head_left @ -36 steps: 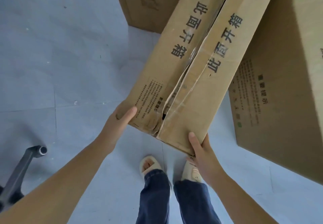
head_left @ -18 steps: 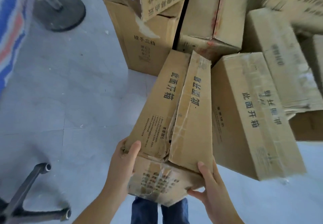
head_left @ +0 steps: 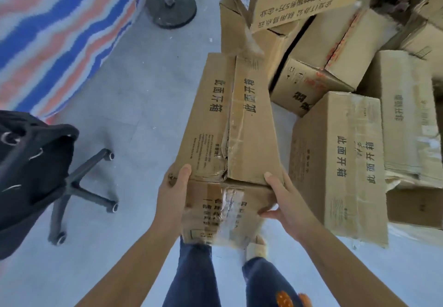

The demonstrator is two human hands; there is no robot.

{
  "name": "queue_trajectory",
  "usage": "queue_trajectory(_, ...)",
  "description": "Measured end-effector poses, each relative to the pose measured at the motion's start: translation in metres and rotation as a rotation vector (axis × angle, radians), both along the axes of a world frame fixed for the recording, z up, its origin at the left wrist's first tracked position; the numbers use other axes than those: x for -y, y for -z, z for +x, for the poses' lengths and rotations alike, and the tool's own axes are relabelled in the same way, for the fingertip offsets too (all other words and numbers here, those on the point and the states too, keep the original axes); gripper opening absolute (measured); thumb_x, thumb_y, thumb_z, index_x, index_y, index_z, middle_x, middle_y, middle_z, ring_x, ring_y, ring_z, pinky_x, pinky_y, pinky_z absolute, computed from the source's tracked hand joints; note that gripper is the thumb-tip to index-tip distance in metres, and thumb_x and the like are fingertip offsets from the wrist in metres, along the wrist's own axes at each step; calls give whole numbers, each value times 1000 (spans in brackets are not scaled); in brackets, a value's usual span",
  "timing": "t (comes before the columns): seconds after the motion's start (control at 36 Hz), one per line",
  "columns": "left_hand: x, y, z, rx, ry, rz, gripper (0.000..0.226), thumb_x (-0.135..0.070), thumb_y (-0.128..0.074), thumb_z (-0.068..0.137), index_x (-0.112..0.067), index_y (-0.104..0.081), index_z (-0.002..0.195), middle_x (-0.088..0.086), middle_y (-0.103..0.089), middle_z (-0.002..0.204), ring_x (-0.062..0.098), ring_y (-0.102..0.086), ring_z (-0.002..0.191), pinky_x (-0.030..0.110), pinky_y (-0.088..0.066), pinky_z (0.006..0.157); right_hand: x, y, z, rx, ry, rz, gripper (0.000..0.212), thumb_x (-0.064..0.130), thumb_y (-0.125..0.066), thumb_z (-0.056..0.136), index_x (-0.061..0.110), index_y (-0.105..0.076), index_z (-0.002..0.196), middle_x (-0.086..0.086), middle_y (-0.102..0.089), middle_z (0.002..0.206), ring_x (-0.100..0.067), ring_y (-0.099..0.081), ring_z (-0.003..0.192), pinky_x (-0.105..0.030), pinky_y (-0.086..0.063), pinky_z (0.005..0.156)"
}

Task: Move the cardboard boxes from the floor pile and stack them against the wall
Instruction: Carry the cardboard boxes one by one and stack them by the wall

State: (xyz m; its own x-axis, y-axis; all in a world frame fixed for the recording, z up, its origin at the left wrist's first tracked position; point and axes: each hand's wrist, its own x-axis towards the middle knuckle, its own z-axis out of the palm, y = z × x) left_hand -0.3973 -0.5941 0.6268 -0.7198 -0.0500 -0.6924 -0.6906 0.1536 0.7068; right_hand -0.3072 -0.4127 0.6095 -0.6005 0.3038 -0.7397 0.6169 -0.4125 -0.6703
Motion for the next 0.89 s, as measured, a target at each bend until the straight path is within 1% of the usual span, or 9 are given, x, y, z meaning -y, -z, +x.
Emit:
queue_trajectory(0.14,-5,-24,75,-110,-137,40,11,-37,-52,96,-38,-61,102,-14,-70,97,8,-64,97,50,-51,93,-20,-31,39,-64,-150,-11,43,35,-49,98,51,-34,135,22,-54,119,-2,-57,99,-49,-54,88)
queue_trajectory(0.28,-8,-57,139,-140,-315,94,16,-38,-52,95,-34,-58,109,-14,-66,102,5,-60,96,52,-48,97,-29,-60,74,-140,-228,20,46,31,-52,97,54,-33,132,29,-54,110,7,-65,77,-51,-54,85)
queue_trajectory(0.39,-5,-79,179,-165,-419,124,24,-36,-53,95,-28,-56,118,-19,-63,92,-1,-57,84,45,-50,93,-25,-77,97,-175,-301,19,61,36,-57,93,52,-27,144,16,-57,126,-14,-65,103,-60,-52,84)
queue_trajectory(0.5,4,-90,221,-203,-489,139,28,-37,-53,95,-27,-57,120,-13,-66,96,6,-60,91,46,-50,88,-19,-90,120,-221,-397,47,49,35,-55,95,53,-35,135,21,-59,116,-10,-65,98,-62,-53,81)
queue_trajectory(0.58,15,-95,257,-216,-542,154,17,-37,-53,95,-31,-59,109,-12,-66,92,8,-60,87,51,-49,91,-7,-95,141,-219,-460,54,54,37,-56,94,47,-34,142,16,-57,123,-11,-63,101,-58,-56,76)
queue_trajectory(0.67,27,-98,299,-246,-611,166,5,-35,-53,96,-35,-58,96,-14,-63,85,6,-56,78,47,-47,82,9,-96,168,-191,-511,46,59,38,-57,93,45,-31,145,10,-54,131,-13,-60,104,-57,-57,74)
queue_trajectory(0.75,41,-98,347,-263,-678,159,6,-37,-53,96,-35,-58,98,-12,-61,83,7,-50,70,42,-40,76,27,-95,205,-194,-594,46,65,41,-58,91,44,-26,148,11,-43,144,-16,-51,117,-58,-56,76)
queue_trajectory(0.81,50,-99,385,-268,-708,133,6,-37,-52,96,-35,-57,96,-11,-60,83,6,-50,70,42,-40,76,39,-95,234,-208,-631,19,67,38,-56,93,42,-21,149,15,-46,136,-13,-52,110,-58,-55,80)
queue_trajectory(0.89,62,-101,447,-274,-766,87,5,-36,-52,96,-35,-56,91,-12,-58,81,4,-49,68,42,-40,76,57,-94,282,-226,-696,8,63,34,-51,97,45,-15,148,25,-49,103,-4,-52,87,-56,-53,83)
